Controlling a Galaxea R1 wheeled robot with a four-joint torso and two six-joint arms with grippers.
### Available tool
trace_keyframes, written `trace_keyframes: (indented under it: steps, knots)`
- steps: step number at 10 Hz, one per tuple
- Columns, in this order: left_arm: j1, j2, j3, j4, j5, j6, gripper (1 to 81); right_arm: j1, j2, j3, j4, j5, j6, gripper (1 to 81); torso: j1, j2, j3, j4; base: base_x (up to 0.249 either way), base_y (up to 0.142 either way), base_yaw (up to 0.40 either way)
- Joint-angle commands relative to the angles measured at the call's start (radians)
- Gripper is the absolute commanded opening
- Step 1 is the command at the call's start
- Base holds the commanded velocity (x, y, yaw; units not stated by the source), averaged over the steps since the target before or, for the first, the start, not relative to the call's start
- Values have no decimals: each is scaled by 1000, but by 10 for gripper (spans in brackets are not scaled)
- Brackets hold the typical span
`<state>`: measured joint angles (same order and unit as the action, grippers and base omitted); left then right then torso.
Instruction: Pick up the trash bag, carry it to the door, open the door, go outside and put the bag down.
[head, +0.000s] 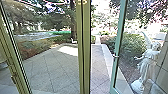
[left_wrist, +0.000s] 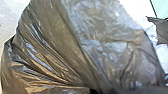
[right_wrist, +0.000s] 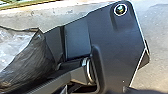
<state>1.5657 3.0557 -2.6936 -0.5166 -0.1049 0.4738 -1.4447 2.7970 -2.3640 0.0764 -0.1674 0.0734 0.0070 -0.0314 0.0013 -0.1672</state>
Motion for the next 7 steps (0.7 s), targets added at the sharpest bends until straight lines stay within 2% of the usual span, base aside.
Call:
trace_keyframes:
  steps: [1, 2, 7]
  knots:
    - [-60, 3, -25, 10, 63, 6, 10, 19, 116, -123, 26, 64, -18, 811, 0, 0, 0, 0, 0, 0, 0]
    - [-65, 3, -31, 10, 63, 8, 10, 16, 144, -148, 26, 89, -20, 811, 0, 0, 0, 0, 0, 0, 0]
    - [-86, 6, -61, 15, 65, 8, 10, -3, 233, -251, 34, 97, -24, 811, 0, 0, 0, 0, 0, 0, 0]
